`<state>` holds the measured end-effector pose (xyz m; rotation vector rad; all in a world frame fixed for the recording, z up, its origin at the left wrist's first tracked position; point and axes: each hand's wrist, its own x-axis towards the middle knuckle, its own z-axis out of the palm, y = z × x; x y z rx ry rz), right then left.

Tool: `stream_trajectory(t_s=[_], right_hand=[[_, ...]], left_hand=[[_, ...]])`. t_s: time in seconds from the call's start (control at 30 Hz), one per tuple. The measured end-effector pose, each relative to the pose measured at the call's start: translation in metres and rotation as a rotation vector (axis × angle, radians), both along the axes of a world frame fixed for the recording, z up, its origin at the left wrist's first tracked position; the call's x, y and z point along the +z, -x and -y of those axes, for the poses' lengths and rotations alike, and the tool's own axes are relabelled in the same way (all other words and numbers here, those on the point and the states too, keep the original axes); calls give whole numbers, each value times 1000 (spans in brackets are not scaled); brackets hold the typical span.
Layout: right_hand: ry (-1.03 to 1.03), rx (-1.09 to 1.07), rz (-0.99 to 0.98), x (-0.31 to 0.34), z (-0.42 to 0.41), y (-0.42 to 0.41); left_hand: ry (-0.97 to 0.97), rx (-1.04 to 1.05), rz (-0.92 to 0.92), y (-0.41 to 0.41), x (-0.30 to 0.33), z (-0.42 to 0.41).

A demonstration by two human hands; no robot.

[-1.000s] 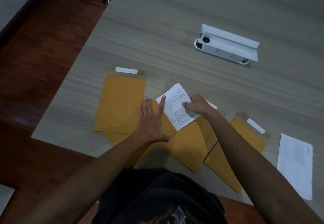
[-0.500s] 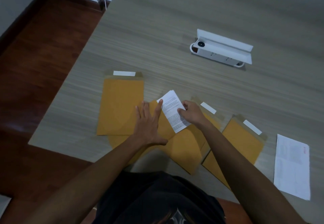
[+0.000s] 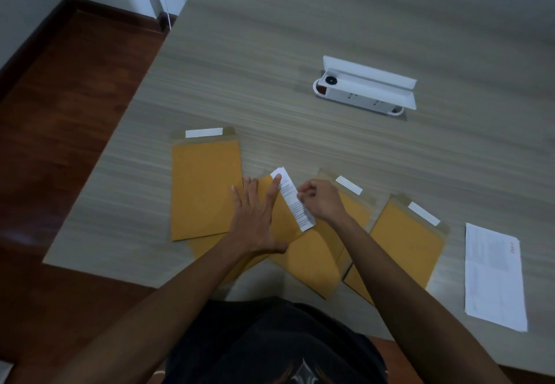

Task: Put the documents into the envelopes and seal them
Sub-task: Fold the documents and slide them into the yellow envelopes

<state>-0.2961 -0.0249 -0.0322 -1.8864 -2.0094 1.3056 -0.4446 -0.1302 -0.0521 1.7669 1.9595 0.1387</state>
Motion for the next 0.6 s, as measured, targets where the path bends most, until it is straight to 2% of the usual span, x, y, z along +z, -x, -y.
stream_trajectory(t_s=[0.4, 0.6], right_hand=[[-11, 158, -17, 5, 19, 3], [-10, 230, -7, 9, 14, -6]], left_hand=[[-59, -22, -50, -4, -1, -4], [-4, -17, -78, -4, -4, -7]])
